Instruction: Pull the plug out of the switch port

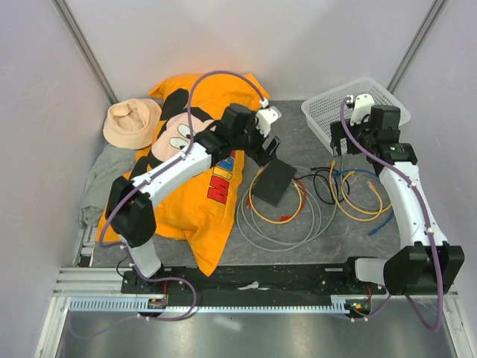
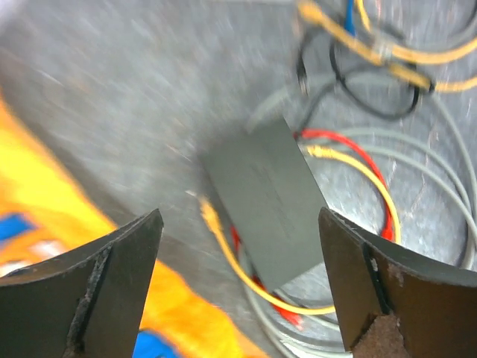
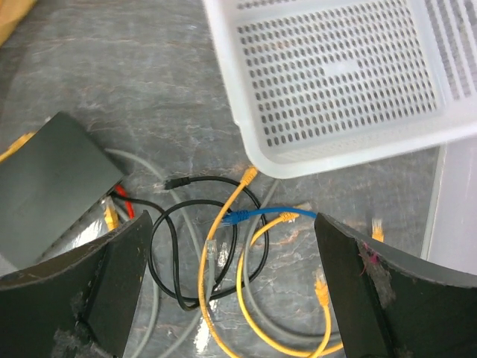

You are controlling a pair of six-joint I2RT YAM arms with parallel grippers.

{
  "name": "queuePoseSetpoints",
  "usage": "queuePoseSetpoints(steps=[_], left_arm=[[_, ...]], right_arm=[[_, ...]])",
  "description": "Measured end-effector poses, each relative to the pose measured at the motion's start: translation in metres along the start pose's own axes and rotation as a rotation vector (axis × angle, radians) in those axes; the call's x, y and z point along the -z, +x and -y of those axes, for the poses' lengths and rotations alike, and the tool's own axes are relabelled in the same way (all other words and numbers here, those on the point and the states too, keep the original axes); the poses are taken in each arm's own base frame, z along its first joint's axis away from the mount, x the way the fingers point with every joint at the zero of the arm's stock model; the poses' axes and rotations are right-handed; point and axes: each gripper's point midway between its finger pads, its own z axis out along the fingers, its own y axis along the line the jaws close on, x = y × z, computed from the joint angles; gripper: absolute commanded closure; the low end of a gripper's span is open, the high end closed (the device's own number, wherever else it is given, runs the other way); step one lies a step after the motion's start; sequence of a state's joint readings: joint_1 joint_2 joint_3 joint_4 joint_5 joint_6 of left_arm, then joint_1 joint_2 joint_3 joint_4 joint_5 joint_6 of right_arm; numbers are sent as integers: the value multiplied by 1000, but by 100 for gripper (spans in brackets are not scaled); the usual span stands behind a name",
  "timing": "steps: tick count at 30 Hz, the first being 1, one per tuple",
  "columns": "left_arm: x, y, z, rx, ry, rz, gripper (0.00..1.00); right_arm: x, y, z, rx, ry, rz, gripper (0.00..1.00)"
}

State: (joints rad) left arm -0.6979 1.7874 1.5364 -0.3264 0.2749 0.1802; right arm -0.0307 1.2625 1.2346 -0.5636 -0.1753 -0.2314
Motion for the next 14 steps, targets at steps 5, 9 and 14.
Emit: queuePoseSetpoints(steps=[5, 9, 14], left_arm=[[61, -54, -8, -80, -81, 136, 4], [109, -66, -12, -89, -140, 211, 1], [120, -20, -11, -45, -169, 164, 1]], right_arm=[[-6, -3, -2, -45, 97, -14, 2], [-7, -8, -11, -63, 110, 2, 2], [-7, -7, -16, -66, 94, 0, 2]])
